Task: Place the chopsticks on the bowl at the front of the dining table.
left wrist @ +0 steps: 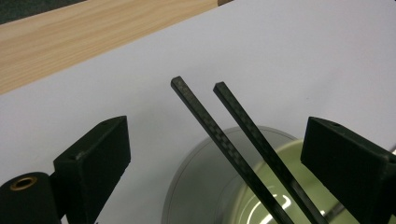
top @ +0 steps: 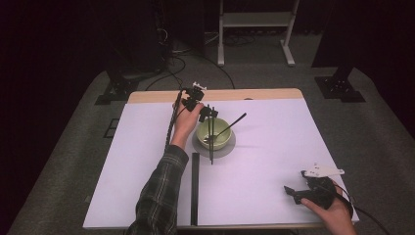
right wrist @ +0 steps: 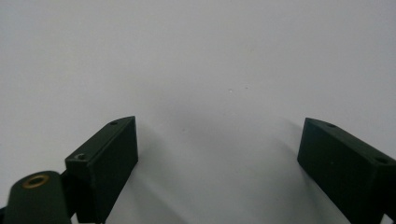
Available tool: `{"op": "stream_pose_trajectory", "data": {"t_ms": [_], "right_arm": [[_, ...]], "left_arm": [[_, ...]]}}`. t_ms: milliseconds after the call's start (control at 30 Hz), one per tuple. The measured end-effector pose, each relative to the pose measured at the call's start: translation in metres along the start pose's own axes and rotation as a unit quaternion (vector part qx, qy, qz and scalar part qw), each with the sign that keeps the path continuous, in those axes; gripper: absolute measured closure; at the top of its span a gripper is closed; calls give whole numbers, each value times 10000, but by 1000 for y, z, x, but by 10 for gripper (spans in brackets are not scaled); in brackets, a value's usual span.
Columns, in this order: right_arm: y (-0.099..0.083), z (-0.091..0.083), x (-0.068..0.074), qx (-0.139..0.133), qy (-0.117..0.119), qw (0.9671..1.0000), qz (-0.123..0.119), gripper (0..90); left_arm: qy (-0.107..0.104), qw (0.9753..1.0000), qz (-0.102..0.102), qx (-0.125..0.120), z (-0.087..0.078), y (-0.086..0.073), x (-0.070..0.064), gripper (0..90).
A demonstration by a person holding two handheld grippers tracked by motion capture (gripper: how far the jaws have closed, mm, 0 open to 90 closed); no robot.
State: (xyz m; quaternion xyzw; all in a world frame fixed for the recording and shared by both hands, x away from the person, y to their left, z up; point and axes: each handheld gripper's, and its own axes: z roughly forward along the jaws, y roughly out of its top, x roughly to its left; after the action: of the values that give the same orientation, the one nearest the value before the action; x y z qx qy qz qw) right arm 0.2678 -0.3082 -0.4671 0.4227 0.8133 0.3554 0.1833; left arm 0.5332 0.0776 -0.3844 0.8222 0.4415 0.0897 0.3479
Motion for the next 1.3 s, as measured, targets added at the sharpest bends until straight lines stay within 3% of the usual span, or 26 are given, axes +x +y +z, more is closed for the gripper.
{"op": "stream_pose_trajectory", "data": {"t_ms": [233, 867, 1300], "right_arm": [[0, 0, 0, -3, 2, 10000, 3, 106], [0, 0, 0, -5, 2, 10000, 1, 106], [0, 0, 0, -5, -3, 10000, -4, 106]], "left_arm": [[101, 9999, -40, 88, 8, 3, 4, 74], [161, 9997, -157, 66, -1, -1, 15, 74], [13, 10000, 43, 24, -14, -15, -7, 73]]}}
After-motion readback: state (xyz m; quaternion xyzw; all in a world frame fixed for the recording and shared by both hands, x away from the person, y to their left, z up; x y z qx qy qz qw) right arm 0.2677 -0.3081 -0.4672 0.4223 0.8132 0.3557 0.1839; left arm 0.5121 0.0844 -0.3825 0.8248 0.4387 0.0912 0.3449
